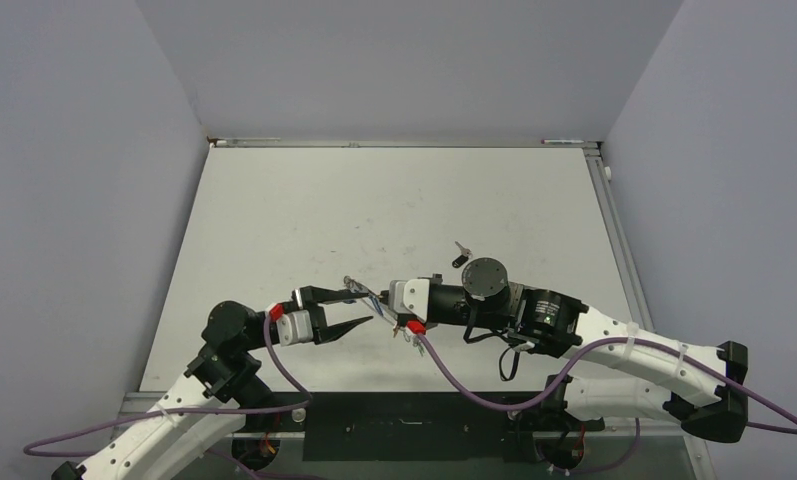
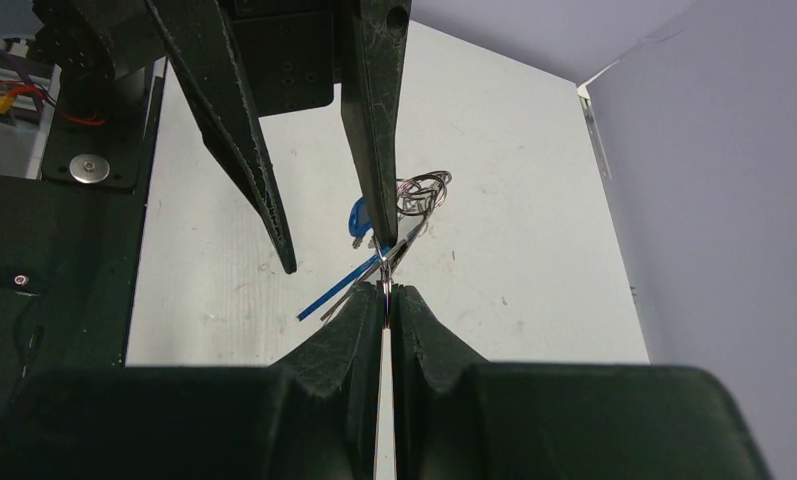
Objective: Put the keys on the keyring
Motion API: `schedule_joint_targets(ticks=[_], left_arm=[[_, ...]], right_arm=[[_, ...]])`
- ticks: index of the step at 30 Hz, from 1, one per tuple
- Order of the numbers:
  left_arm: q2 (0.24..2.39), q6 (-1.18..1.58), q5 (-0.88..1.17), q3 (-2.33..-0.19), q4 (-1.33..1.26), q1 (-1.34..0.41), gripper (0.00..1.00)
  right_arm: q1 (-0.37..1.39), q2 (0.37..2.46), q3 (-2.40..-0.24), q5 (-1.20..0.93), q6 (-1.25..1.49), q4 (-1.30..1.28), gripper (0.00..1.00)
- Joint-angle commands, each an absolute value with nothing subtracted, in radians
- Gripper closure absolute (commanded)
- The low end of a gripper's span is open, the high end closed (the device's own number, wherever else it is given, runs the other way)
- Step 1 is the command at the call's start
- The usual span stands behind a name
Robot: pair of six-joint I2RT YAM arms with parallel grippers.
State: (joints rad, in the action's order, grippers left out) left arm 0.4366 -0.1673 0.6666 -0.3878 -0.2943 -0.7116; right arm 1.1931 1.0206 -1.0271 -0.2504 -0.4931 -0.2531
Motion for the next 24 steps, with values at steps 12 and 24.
schedule_joint_targets(ticks=[12,24], left_arm=[[0.45,-0.152,0.627,-0.414,-0.353,-0.712,0.58],[0.455,-0.159,0.615,-0.415,-0.35,-0.712,0.56]], right_arm=[[1.199,1.026,-1.028,-0.31,-0.47,-0.157,0.95],[1.2,1.048,-1.03,-0.352,-0.459,-0.131,0.95]])
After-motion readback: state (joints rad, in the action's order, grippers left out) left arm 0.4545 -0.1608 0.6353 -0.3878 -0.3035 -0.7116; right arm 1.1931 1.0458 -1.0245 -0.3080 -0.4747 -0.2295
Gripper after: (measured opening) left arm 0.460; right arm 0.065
